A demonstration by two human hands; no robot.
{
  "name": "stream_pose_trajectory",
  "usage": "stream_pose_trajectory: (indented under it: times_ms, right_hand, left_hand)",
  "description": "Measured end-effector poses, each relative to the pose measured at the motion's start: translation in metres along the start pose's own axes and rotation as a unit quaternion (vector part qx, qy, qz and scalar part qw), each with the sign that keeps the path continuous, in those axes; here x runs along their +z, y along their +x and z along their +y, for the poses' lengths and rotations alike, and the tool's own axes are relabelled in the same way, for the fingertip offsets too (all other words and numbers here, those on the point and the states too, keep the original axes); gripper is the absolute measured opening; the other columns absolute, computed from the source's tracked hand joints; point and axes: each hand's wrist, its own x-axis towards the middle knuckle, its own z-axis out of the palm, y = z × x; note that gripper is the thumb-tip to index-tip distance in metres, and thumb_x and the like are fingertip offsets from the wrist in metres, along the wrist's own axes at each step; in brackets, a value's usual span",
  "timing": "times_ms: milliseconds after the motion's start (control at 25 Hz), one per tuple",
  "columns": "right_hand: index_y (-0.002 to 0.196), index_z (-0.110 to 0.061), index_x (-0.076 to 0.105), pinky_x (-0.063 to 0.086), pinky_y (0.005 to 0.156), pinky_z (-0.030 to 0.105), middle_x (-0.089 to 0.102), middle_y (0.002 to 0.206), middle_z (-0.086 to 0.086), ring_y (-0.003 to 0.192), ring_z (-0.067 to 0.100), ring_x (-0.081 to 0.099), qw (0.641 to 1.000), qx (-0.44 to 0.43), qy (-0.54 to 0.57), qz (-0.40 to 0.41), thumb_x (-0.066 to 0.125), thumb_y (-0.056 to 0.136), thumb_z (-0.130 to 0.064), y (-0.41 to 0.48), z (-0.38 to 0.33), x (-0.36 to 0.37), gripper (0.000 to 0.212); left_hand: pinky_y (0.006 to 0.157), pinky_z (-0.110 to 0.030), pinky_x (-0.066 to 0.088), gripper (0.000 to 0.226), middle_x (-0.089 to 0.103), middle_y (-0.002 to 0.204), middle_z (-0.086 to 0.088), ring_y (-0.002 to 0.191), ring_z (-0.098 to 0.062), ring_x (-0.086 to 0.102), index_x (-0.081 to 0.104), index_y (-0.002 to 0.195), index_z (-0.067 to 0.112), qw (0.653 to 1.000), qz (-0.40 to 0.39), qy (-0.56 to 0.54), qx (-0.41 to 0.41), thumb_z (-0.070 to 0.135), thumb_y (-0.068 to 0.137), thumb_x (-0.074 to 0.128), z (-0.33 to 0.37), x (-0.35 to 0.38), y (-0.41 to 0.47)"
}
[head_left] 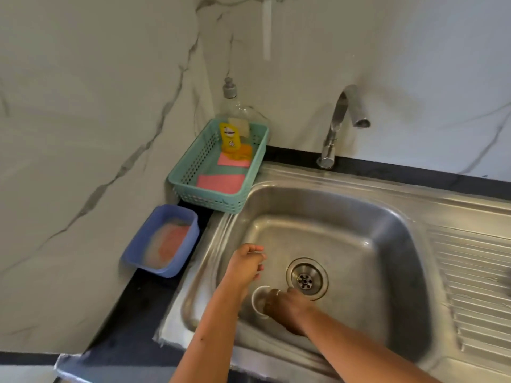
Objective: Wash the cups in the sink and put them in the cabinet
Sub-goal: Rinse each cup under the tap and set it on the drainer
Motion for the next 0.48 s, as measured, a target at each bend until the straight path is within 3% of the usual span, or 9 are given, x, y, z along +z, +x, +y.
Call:
stream_pose_trajectory:
  times_ms: [160, 280, 400, 480]
  right_hand:
    - [0.127, -0.008, 0.052, 0.042, 0.090, 0.042, 0.049, 0.134, 0.018, 0.115, 0.036, 0.054, 0.998, 0.034, 0.052, 0.008, 0.048, 0.092, -0.001, 0.012, -0.001, -0.007, 0.036]
    - [0.107, -0.015, 0.059, 0.044, 0.085, 0.037, 0.059, 0.115, 0.013, 0.104, 0.031, 0.058, 0.973, 0.089, 0.212, 0.017, 0.046, 0.093, -0.012, 0.002, 0.019, -0.023, 0.020]
    - [0.101, -0.019, 0.060, 0.044, 0.082, 0.029, 0.064, 0.106, 0.006, 0.100, 0.020, 0.059, 0.908, 0.134, 0.382, 0.105, 0.050, 0.091, -0.026, -0.016, 0.057, -0.050, 0.016]
    - [0.098, -0.014, 0.064, 0.041, 0.074, 0.021, 0.063, 0.092, 0.001, 0.087, 0.010, 0.058, 0.835, 0.161, 0.491, 0.188, 0.054, 0.093, -0.017, -0.033, 0.083, -0.078, 0.012]
  left_hand:
    - [0.071, -0.026, 0.046, 0.023, 0.063, 0.097, -0.001, 0.083, -0.013, 0.056, 0.061, 0.103, 0.021, 0.994, -0.041, 0.098, 0.012, 0.008, 0.087, 0.052, -0.012, -0.008, 0.010]
    - [0.084, -0.027, 0.046, 0.019, 0.064, 0.100, 0.001, 0.094, -0.014, 0.058, 0.064, 0.099, 0.022, 0.988, -0.046, 0.141, 0.031, 0.010, 0.087, 0.056, -0.011, -0.003, 0.020]
    - [0.076, -0.021, 0.045, 0.008, 0.065, 0.105, 0.002, 0.094, -0.012, 0.059, 0.062, 0.097, 0.027, 0.987, -0.085, 0.110, 0.075, 0.024, 0.090, 0.061, 0.005, 0.015, 0.020]
    - [0.066, -0.022, 0.048, 0.019, 0.062, 0.108, 0.003, 0.091, -0.010, 0.060, 0.055, 0.110, 0.032, 0.983, -0.135, 0.067, 0.104, 0.035, 0.092, 0.059, 0.026, 0.033, 0.018]
